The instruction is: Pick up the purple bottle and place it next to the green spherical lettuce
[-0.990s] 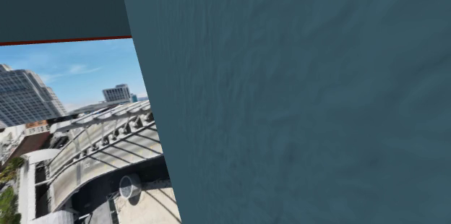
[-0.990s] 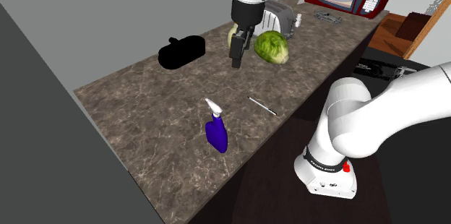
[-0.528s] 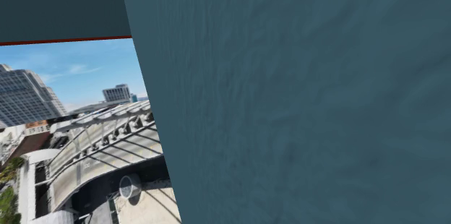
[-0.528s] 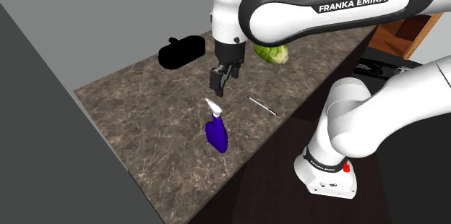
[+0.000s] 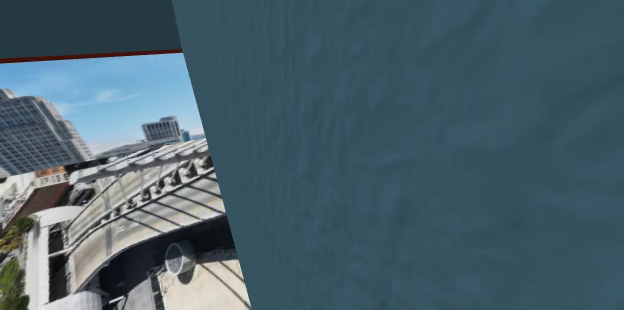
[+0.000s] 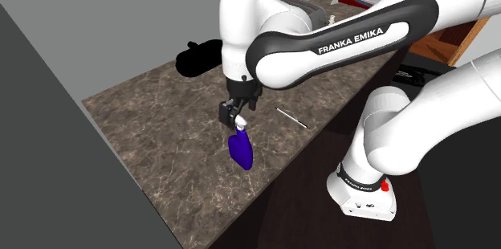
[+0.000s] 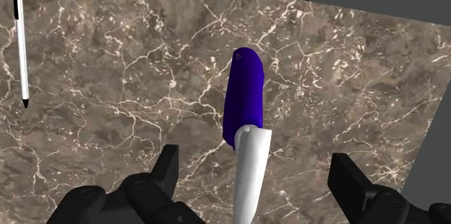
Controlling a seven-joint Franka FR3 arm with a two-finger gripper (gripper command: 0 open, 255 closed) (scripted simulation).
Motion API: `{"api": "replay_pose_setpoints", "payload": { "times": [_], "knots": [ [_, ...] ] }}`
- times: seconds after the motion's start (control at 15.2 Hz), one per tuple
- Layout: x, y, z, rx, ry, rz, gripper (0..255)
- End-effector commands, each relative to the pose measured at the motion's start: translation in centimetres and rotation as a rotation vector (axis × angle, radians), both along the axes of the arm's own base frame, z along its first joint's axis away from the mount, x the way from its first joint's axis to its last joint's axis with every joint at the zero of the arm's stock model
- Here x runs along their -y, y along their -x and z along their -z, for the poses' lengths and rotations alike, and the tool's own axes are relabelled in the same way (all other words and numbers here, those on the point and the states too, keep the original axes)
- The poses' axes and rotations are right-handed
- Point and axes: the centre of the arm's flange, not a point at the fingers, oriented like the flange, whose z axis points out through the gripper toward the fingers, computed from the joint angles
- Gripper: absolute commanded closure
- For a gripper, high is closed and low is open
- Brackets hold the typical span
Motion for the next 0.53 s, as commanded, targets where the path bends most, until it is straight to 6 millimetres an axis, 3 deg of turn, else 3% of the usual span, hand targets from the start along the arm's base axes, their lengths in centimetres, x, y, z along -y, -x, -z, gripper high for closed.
{"api": "replay_pose_setpoints", "payload": {
  "times": [0.0,0.2,0.46],
  "knots": [
    [0.0,-0.1,1.0,0.001,0.0,0.002,0],
    [0.0,-0.2,2.9,0.001,0.0,0.002,0],
    [0.0,-0.2,2.9,0.001,0.0,0.002,0]
  ]
}}
